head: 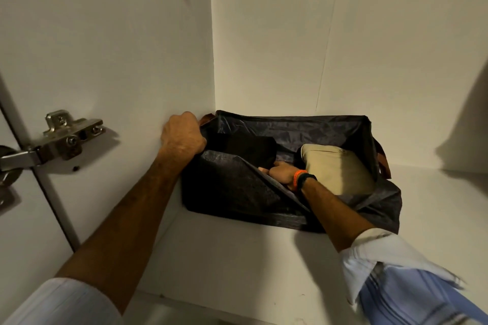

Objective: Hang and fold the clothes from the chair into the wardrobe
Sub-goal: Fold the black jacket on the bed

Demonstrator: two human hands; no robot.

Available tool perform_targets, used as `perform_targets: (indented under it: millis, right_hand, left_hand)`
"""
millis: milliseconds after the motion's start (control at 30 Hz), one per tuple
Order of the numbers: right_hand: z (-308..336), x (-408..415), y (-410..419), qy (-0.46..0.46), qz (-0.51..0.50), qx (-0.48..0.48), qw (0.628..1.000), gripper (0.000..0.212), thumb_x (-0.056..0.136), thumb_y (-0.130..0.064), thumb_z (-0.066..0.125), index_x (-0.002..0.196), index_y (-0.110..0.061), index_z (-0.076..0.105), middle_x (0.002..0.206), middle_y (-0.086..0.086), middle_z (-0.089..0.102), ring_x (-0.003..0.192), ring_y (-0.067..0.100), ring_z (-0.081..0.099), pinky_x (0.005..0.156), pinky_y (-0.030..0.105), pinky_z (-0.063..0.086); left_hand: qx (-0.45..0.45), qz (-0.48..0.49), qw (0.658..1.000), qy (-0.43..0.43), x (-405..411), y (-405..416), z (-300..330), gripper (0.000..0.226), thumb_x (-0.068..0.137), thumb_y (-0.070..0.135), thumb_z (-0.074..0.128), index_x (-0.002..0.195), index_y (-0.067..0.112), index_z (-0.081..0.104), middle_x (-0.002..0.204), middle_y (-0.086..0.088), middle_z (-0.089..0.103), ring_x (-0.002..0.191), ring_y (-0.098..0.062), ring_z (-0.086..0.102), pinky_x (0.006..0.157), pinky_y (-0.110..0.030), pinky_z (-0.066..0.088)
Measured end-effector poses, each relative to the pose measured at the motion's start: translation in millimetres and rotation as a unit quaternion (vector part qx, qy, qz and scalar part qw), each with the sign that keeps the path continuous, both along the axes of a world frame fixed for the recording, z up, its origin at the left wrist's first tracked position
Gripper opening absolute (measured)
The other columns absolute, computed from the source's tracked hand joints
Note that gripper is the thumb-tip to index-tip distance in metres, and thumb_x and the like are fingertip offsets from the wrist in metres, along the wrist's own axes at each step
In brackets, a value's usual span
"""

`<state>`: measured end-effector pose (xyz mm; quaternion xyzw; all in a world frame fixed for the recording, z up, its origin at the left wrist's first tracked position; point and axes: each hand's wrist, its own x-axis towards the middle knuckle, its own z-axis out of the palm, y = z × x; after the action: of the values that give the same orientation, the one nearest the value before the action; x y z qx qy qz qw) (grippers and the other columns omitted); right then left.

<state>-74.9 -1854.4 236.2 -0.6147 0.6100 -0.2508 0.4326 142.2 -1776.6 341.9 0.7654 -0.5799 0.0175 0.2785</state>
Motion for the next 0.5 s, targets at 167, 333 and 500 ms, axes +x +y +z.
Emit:
perform_targets:
  millis: [167, 333, 500]
  right_hand:
    - [4, -1, 7, 0.033, 0.017, -0.027, 0.999, 0.069, 0.101, -0.032, 0.053, 0.154, -0.005, 0.017, 0.157, 0.011, 0.033, 0.142, 0.029, 0.035, 0.112, 0.030, 0.030]
    - [13, 4, 6, 0.192, 0.009, -0.243, 0.951, 0.095, 0.089, -0.049, 0.066, 0.158, -0.019, 0.008, 0.162, 0.017, 0.015, 0.147, 0.037, 0.021, 0.120, 0.045, 0.024]
    - [20, 25, 1, 0.331, 0.212, -0.211, 0.895, 0.080, 0.097, -0.056, 0.047, 0.158, -0.025, 0.006, 0.165, 0.016, 0.002, 0.150, 0.037, 0.008, 0.121, 0.050, 0.015]
  left_hand:
    - [0.011, -0.001, 1.000, 0.017, 1, 2, -2, 0.027, 0.084, 0.013, 0.073, 0.107, 0.002, 0.066, 0.100, -0.015, 0.063, 0.093, -0.030, 0.060, 0.080, -0.033, 0.050]
    - [0.008, -0.006, 1.000, 0.024, 3, -2, -3, 0.030, 0.084, 0.016, 0.073, 0.111, 0.004, 0.067, 0.108, -0.017, 0.066, 0.101, -0.032, 0.062, 0.085, -0.035, 0.051]
    - [0.004, -0.008, 1.000, 0.030, 4, -2, -5, 0.031, 0.082, 0.018, 0.072, 0.111, 0.006, 0.069, 0.109, -0.017, 0.067, 0.102, -0.033, 0.063, 0.087, -0.036, 0.053]
